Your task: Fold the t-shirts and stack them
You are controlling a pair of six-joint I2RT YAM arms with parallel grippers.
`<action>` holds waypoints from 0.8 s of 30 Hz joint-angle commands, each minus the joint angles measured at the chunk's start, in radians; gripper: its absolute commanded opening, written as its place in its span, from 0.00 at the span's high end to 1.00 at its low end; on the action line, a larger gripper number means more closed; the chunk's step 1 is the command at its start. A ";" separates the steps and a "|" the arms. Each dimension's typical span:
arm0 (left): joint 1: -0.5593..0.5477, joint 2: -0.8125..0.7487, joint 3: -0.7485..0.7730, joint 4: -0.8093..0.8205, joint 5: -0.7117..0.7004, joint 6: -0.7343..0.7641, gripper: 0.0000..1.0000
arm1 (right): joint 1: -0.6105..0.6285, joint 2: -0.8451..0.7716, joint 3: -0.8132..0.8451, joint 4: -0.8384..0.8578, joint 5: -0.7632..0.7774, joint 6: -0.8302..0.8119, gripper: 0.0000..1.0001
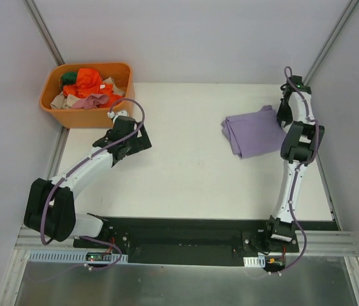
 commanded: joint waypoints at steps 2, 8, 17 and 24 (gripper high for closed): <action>0.014 0.034 0.042 -0.001 -0.030 0.026 0.01 | -0.069 -0.049 -0.082 -0.007 -0.160 -0.028 0.76; 0.014 0.054 0.058 -0.010 -0.010 0.027 0.01 | -0.060 -0.249 -0.214 0.023 -0.061 -0.024 0.71; 0.014 0.004 0.029 -0.010 -0.001 0.017 0.01 | -0.011 -0.450 -0.367 -0.013 -0.048 -0.094 0.45; 0.014 0.007 0.029 -0.010 0.010 0.012 0.01 | 0.109 -0.667 -0.810 0.186 -0.210 0.102 0.10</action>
